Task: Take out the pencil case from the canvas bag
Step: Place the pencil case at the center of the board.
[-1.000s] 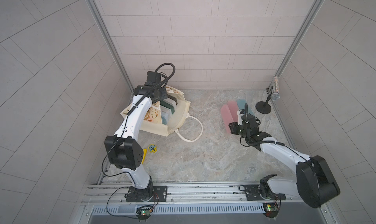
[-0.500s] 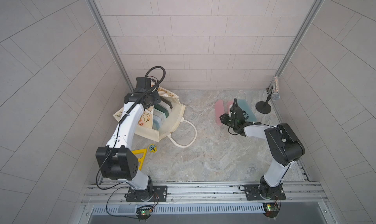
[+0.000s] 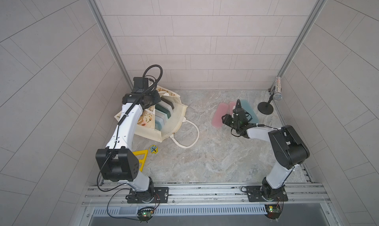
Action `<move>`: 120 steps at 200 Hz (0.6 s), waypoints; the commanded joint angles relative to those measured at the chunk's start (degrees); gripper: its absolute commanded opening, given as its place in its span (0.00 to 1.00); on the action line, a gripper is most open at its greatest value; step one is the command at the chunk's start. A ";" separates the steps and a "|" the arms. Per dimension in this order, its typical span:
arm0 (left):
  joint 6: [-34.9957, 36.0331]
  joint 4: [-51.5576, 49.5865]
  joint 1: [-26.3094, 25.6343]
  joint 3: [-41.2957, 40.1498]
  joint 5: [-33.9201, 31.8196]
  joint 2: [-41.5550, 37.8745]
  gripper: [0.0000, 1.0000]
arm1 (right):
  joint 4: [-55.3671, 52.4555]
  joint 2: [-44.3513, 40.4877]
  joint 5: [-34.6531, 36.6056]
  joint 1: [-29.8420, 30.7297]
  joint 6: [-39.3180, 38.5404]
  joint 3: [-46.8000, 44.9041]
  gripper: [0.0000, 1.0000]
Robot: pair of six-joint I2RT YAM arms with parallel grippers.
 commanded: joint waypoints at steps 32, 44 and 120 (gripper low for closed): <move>-1.02 4.09 0.28 -0.39 3.42 -2.68 0.00 | -19.02 -6.04 14.19 5.34 -15.28 8.12 0.57; -0.82 5.09 0.22 -0.65 4.97 -3.36 0.00 | -23.10 -3.28 16.18 7.03 -17.36 12.33 0.61; -0.24 6.78 0.33 -1.53 6.62 -4.18 0.00 | -43.69 17.64 26.77 11.86 -21.26 39.19 0.66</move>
